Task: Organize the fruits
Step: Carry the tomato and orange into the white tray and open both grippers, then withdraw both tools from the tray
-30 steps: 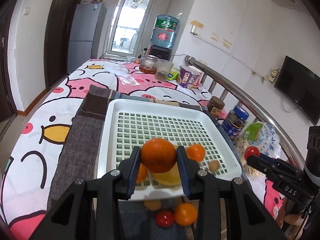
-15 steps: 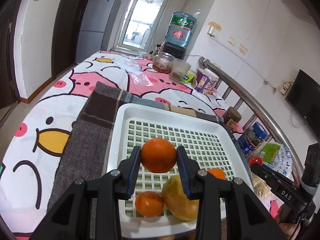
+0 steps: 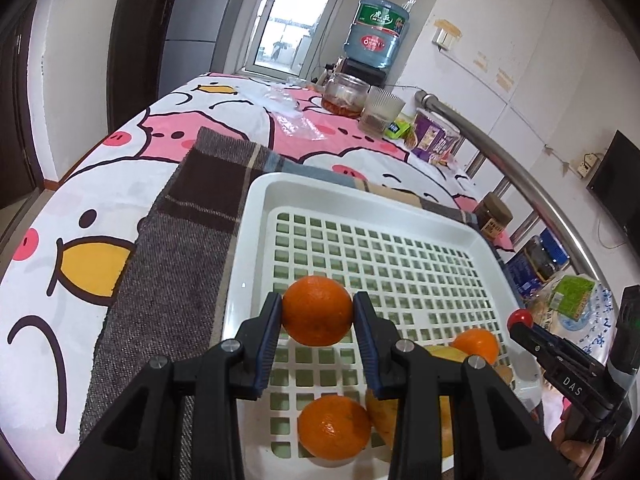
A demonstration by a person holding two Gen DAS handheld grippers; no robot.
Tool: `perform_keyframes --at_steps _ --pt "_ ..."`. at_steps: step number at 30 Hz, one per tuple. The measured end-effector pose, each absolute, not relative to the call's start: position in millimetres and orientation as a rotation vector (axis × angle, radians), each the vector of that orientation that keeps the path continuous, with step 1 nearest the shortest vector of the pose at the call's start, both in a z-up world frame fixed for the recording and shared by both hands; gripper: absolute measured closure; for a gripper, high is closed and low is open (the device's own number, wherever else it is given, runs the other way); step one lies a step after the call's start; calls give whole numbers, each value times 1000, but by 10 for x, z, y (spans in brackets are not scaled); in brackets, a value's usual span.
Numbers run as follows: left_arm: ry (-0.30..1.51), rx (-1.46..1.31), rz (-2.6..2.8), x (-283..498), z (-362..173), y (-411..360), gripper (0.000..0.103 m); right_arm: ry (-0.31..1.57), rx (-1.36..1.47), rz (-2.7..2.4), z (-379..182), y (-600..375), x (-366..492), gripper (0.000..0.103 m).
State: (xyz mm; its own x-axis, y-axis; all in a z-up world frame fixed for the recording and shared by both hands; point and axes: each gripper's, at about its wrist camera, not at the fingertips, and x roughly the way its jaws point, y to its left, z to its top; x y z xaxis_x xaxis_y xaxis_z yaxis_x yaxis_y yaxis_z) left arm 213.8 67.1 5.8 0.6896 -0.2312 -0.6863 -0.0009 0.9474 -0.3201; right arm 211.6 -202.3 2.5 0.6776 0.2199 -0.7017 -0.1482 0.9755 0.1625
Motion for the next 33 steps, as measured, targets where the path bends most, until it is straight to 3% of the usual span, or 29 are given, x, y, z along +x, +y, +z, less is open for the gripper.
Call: perform_keyframes --at_steps 14,18,20,22,33 --pt "841 -290 -123 2189 -66 650 62 884 57 159 -189 -2009 2198 73" --pt "824 -331 -142 2168 -11 692 42 862 53 164 -117 -1984 2177 57" --pt "809 -350 -157 2144 48 696 28 836 44 162 -44 -1967 2147 43" --pt "781 -340 -148 2101 129 680 20 789 38 150 55 -1965 2090 26" --pt "642 -297 -164 1794 720 572 8 623 67 136 621 -2001 1828 19"
